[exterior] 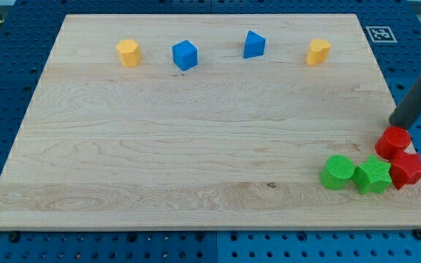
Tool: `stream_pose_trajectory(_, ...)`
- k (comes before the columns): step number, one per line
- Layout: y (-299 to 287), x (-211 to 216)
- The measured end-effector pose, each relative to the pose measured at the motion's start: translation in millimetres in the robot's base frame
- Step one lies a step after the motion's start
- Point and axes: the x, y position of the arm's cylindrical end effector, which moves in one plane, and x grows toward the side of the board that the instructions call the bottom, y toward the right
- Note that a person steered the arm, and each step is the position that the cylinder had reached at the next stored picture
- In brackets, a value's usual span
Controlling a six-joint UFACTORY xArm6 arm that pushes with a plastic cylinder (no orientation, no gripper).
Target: Move the red circle above the red star
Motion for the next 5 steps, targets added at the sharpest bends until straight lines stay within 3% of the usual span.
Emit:
stream_pose_trajectory(3, -6.8, 29.2)
stream_pose_trajectory(4, -8.9, 21.6)
stream_pose_trajectory(5, -8.9, -17.3)
